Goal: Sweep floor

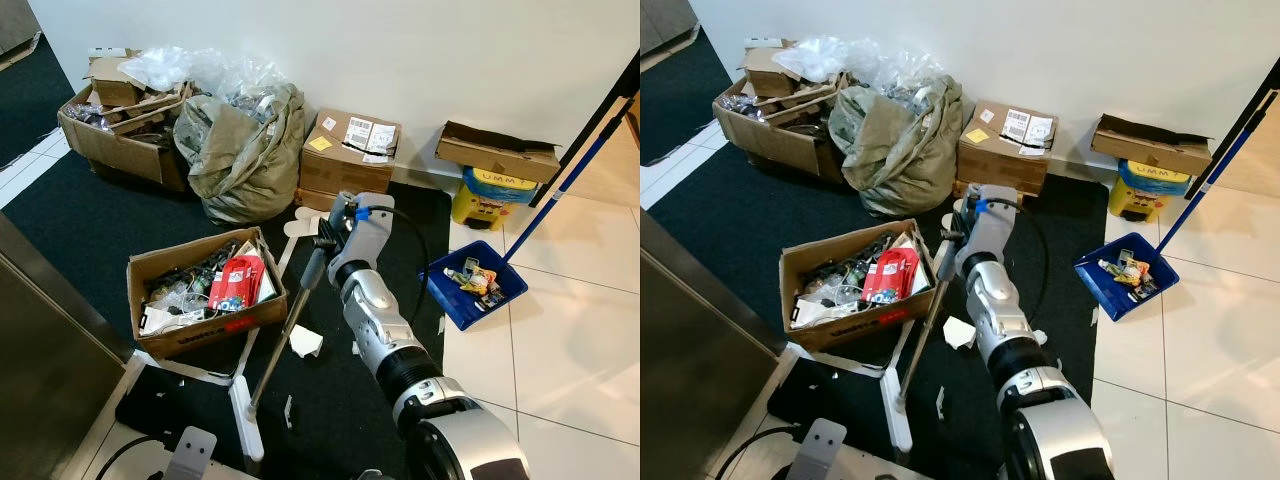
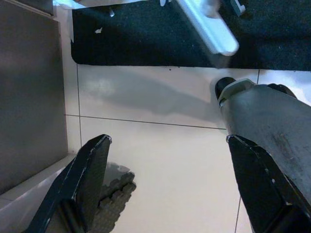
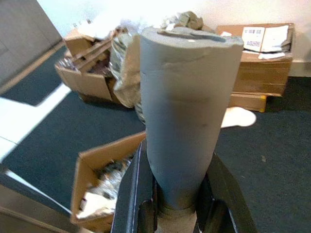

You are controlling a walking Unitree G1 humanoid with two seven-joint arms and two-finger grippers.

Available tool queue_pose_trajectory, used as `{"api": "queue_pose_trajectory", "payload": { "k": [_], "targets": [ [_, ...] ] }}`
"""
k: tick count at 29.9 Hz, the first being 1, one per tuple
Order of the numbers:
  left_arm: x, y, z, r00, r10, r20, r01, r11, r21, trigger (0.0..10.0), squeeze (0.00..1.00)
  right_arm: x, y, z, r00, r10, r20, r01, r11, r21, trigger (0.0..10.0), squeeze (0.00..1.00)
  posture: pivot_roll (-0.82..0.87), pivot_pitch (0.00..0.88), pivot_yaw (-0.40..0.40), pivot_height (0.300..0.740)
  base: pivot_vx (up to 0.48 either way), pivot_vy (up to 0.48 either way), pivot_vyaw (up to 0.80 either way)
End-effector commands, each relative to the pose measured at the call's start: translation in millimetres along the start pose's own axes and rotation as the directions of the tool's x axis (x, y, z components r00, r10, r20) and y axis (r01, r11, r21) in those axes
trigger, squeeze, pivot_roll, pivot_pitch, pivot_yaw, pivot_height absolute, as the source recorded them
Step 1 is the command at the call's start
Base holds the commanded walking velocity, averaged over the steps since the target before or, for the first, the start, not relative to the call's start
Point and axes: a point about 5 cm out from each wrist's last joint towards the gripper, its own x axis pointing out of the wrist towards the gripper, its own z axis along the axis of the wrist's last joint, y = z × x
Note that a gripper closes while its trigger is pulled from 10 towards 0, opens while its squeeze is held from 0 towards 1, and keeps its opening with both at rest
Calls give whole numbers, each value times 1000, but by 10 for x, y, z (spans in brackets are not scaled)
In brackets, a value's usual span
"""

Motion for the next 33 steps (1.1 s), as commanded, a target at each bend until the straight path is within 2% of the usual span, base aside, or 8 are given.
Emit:
{"api": "queue_pose_trajectory", "payload": {
  "k": [1, 14, 15, 20, 21, 22, 25, 33],
  "targets": [
    [-74, -82, -249, 996, -28, -82, 29, 1000, 10, 10000, 0, -264, 98, -496, 993, -1, -117, 5, 999, 35, 10000, 0, -47, 224, 4, 740, 0, 0, 0],
    [-99, -47, -315, 996, -23, -87, 25, 999, 20, 10000, 0, -334, 37, -607, 992, 1, -125, -16, 993, -119, 10000, 0, -21, 237, 10, 740, 0, 0, 0],
    [-100, -34, -317, 996, -20, -85, 22, 1000, 22, 10000, 0, -313, -6, -564, 994, -7, -105, -13, 982, -188, 10000, 0, -21, 234, 9, 740, 0, 0, 0],
    [-100, -34, -317, 996, -20, -85, 22, 1000, 22, 10000, 0, -313, -6, -564, 994, -7, -105, -13, 982, -188, 10000, 0, -21, 234, 9, 740, 0, 0, 0],
    [-98, -26, -311, 996, -18, -82, 21, 999, 25, 10000, 0, -279, -104, -488, 997, -28, -74, 6, 958, -286, 10000, 0, -23, 221, 10, 740, 0, 0, 0],
    [-98, -26, -311, 996, -18, -82, 21, 999, 25, 10000, 0, -279, -104, -488, 997, -28, -74, 6, 958, -286, 10000, 0, -23, 221, 10, 740, 0, 0, 0],
    [-77, -19, -254, 998, -16, -69, 18, 1000, 23, 10000, 0, -216, -373, -287, 999, -45, -10, 35, 892, -450, 10000, 0, -32, 192, 9, 740, 0, 0, 0],
    [-33, 0, -127, 999, -11, -40, 12, 1000, 23, 10000, 0, -158, -600, 8, 998, 18, 68, 22, 833, -553, 10000, 0, -39, 146, 5, 740, 0, 0, 0]
  ]
}}
